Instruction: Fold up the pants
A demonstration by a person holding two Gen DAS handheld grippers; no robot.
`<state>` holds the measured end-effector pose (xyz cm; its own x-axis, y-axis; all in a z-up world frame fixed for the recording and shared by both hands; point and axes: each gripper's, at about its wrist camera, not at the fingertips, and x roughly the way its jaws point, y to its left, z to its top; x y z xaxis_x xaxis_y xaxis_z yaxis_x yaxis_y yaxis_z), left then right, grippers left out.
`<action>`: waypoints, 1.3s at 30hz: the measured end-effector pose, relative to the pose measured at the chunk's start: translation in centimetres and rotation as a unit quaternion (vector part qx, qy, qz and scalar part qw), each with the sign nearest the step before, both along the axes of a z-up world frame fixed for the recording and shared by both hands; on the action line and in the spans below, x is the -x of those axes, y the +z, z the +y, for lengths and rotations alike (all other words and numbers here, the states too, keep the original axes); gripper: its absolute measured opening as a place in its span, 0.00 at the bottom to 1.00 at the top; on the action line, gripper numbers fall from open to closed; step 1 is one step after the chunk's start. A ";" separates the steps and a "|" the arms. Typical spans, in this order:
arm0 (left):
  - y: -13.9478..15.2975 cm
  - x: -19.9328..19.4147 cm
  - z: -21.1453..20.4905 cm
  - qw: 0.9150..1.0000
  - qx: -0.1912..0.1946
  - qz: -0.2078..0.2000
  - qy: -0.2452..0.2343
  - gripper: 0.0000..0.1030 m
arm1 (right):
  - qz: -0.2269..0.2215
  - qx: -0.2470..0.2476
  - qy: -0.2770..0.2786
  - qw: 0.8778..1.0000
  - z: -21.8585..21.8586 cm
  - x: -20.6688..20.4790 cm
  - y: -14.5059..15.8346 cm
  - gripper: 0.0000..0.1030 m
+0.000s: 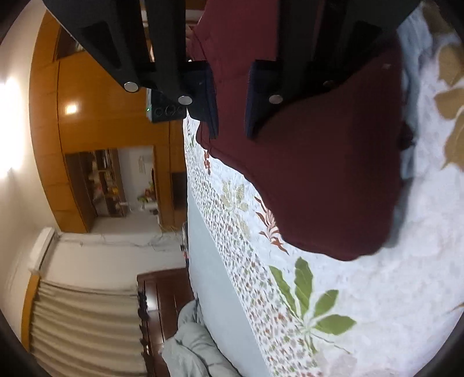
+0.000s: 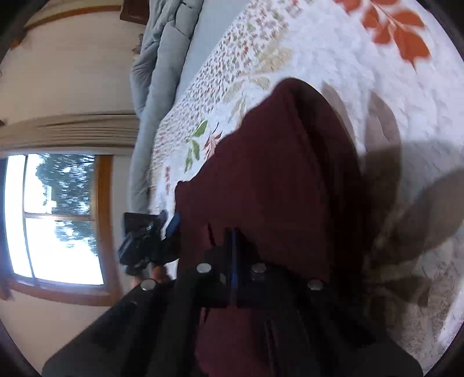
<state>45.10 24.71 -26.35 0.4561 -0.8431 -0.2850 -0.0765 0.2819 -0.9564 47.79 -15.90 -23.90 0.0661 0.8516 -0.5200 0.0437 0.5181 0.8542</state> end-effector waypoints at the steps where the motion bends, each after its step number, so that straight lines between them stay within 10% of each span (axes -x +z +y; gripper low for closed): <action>1: 0.6 0.5 0.3 1.000 0.004 -0.005 0.002 0.31 | -0.005 0.005 0.000 1.000 -0.1 0.2 0.5 0.05; 4: 2.5 3.2 1.2 0.999 0.006 -0.032 0.006 0.52 | -0.037 0.010 0.003 0.999 -1.3 1.7 3.5 0.41; 9: 4.5 10.3 -0.7 0.995 -0.003 -0.088 -0.036 0.56 | -0.083 -0.052 0.036 0.995 -0.3 6.1 7.3 0.40; 11: 3.2 11.3 -1.8 0.996 -0.021 -0.077 -0.039 0.55 | -0.078 -0.033 0.045 0.995 0.1 7.2 5.9 0.32; 13: 0.9 11.8 -1.8 0.998 -0.020 -0.057 -0.028 0.44 | -0.058 -0.004 0.036 0.998 -0.4 7.2 3.4 0.00; 17: 0.1 11.5 -1.0 0.999 0.012 -0.046 -0.011 0.35 | -0.036 -0.026 0.010 0.999 -2.3 6.8 1.9 0.03; 19: 1.9 12.3 -0.3 0.998 0.002 -0.055 0.005 0.57 | -0.050 -0.026 0.009 0.998 -2.3 7.2 3.5 0.45; 23: 7.2 17.3 0.1 0.992 -0.061 -0.103 0.037 0.80 | -0.114 -0.023 -0.006 0.993 -3.4 11.8 9.3 0.71; 25: 10.0 21.1 -0.5 0.981 -0.148 -0.111 0.054 0.85 | -0.150 0.020 -0.021 0.988 -3.7 15.7 11.5 0.87; 29: 15.4 30.4 -4.8 0.884 -0.439 -0.117 0.109 0.85 | -0.217 0.094 -0.050 0.970 -3.7 25.0 13.7 0.91; 36: 18.6 41.6 -11.1 0.824 -0.550 -0.093 0.102 0.87 | -0.235 0.273 -0.090 0.928 -3.2 38.5 14.5 0.97; 39: 19.7 45.4 -13.0 0.822 -0.550 -0.109 0.096 0.87 | -0.274 0.329 -0.098 0.898 -2.0 42.7 16.0 0.97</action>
